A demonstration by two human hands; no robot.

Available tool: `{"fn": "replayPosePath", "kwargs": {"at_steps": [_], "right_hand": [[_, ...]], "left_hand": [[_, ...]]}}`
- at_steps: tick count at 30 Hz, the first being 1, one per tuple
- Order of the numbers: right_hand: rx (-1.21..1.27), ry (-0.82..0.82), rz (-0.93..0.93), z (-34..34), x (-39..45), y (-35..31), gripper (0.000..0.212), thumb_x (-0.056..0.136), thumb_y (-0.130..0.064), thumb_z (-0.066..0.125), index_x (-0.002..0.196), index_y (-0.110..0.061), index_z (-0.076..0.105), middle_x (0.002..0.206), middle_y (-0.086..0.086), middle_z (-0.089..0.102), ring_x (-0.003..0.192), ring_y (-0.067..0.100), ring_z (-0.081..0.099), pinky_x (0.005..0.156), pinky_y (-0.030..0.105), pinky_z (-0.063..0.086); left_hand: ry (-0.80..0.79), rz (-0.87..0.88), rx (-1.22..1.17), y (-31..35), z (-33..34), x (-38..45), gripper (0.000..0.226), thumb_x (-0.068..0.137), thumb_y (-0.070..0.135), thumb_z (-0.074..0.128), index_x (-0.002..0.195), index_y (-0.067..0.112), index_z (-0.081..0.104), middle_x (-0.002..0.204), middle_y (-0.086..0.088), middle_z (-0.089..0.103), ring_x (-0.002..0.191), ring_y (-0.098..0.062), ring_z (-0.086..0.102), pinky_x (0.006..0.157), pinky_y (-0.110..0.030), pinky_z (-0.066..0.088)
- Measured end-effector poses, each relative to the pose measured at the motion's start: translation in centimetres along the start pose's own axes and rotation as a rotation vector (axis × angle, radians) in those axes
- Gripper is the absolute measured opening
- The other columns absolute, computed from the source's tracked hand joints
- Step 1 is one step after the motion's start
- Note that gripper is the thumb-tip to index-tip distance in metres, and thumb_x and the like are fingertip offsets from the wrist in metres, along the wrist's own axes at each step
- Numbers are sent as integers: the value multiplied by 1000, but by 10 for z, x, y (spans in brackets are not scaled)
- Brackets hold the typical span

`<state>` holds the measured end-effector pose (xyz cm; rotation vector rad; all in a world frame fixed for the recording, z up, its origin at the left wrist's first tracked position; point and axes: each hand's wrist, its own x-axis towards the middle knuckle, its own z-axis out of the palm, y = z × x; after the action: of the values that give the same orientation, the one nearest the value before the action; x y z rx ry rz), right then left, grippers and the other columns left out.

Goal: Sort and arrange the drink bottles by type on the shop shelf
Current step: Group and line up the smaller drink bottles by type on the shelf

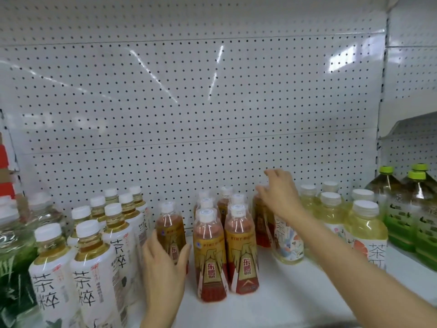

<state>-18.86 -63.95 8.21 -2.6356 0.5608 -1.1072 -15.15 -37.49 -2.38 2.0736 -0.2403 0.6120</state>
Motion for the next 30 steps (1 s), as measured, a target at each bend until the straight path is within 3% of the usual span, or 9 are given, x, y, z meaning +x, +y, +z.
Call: {"fn": "replayPosePath", "kwargs": {"at_steps": [3, 5, 8, 13, 17, 20, 22, 26, 30], "right_hand": [[-310, -223, 44, -6, 40, -7, 44, 97, -41, 51, 123, -6, 53, 108, 9, 63, 105, 26, 57, 81, 34, 49], [-295, -395, 81, -7, 53, -12, 34, 95, -41, 55, 106, -8, 57, 78, 1, 57, 74, 18, 56, 61, 28, 44], [-263, -548, 109, -2, 62, -12, 38, 92, -39, 63, 105, -4, 59, 83, 3, 62, 66, 15, 56, 66, 27, 50], [-135, -418, 124, 9, 59, -11, 37, 86, -34, 72, 106, -6, 57, 79, 1, 60, 66, 14, 57, 66, 30, 52], [111, -290, 97, -19, 54, -15, 46, 74, -30, 80, 110, -8, 60, 97, 2, 68, 81, 19, 67, 73, 36, 59], [290, -143, 54, -71, 42, -24, 62, 77, -31, 79, 131, -9, 55, 125, 6, 59, 96, 23, 62, 77, 36, 54], [339, -59, 29, -107, 33, -27, 62, 81, -34, 76, 134, -11, 54, 136, 11, 55, 112, 30, 57, 87, 41, 51], [381, 16, 38, -161, 6, -26, 55, 77, -40, 79, 122, -10, 65, 118, 7, 64, 101, 27, 62, 86, 42, 53], [370, -144, 11, -178, -28, -26, 41, 78, -35, 78, 113, -18, 68, 101, -3, 66, 85, 17, 62, 71, 33, 50]], "left_hand": [[-50, -76, -14, -5, 16, 11, 101, 84, 36, 76, 157, 9, 12, 154, -20, 31, 139, -37, 39, 108, -51, 40], [-60, -137, -62, -8, 25, 23, 98, 83, 31, 79, 155, 8, 17, 148, -21, 42, 133, -38, 48, 105, -50, 45], [-104, -212, -92, -17, 29, 38, 86, 80, 37, 81, 145, 11, 30, 133, -16, 59, 118, -35, 61, 96, -47, 53], [-132, -252, -197, -24, 14, 27, 74, 78, 38, 81, 138, 17, 43, 122, -2, 64, 111, -26, 64, 97, -49, 53], [-73, -201, -227, -21, -15, -2, 70, 75, 44, 82, 132, 21, 47, 113, 2, 66, 105, -24, 65, 94, -46, 53], [-45, -142, -281, -12, -45, -24, 69, 69, 44, 86, 127, 29, 53, 104, 11, 67, 97, -15, 63, 89, -38, 52], [-124, -137, -353, -8, -61, -36, 67, 60, 46, 88, 117, 34, 56, 100, 13, 69, 96, -10, 66, 88, -39, 55], [-287, -121, -352, -4, -61, -51, 61, 51, 43, 93, 97, 46, 52, 88, 24, 64, 89, 4, 62, 80, -24, 54], [-330, -87, -348, -2, -39, -62, 62, 53, 38, 95, 98, 48, 53, 93, 23, 68, 90, 5, 65, 74, -15, 49]]}}
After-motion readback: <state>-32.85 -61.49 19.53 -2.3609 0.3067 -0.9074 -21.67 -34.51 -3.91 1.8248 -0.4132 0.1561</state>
